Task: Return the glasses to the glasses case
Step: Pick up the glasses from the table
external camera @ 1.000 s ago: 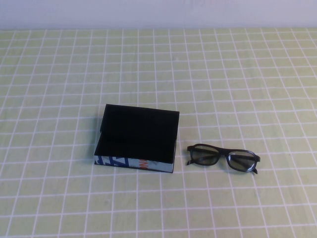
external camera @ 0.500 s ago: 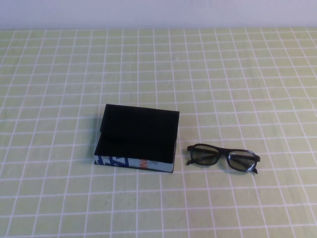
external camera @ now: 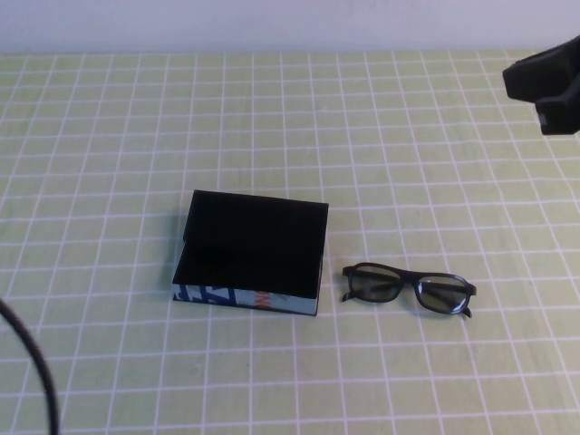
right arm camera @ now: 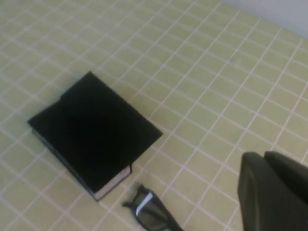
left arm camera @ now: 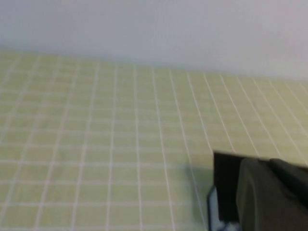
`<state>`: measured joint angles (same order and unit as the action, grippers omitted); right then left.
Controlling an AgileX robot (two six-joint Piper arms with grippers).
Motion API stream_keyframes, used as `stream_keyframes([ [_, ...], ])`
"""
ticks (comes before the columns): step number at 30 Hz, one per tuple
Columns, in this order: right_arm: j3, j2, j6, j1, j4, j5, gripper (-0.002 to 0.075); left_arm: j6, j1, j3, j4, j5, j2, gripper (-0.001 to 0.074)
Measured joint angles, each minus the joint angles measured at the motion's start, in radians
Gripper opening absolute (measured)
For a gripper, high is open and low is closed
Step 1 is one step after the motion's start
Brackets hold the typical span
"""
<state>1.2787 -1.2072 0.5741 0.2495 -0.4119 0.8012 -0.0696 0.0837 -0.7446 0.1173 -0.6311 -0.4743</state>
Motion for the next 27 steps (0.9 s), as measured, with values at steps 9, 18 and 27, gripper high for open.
stream_keyframes([
  [9, 0.159, -0.190, 0.149, 0.043, 0.067, 0.340, -0.0018, 0.467, 0.000, 0.000, 0.434, -0.215, -0.237, -0.0004],
  [18, 0.161, -0.349, 0.166, 0.230, 0.239, 0.427, -0.0005, 0.530, 0.000, 0.000, 0.485, -0.236, -0.365, -0.0004],
  [27, 0.164, -0.495, 0.166, 0.310, 0.349, 0.353, 0.0271, 0.559, 0.000, 0.000, 0.485, -0.313, -0.382, -0.0004],
])
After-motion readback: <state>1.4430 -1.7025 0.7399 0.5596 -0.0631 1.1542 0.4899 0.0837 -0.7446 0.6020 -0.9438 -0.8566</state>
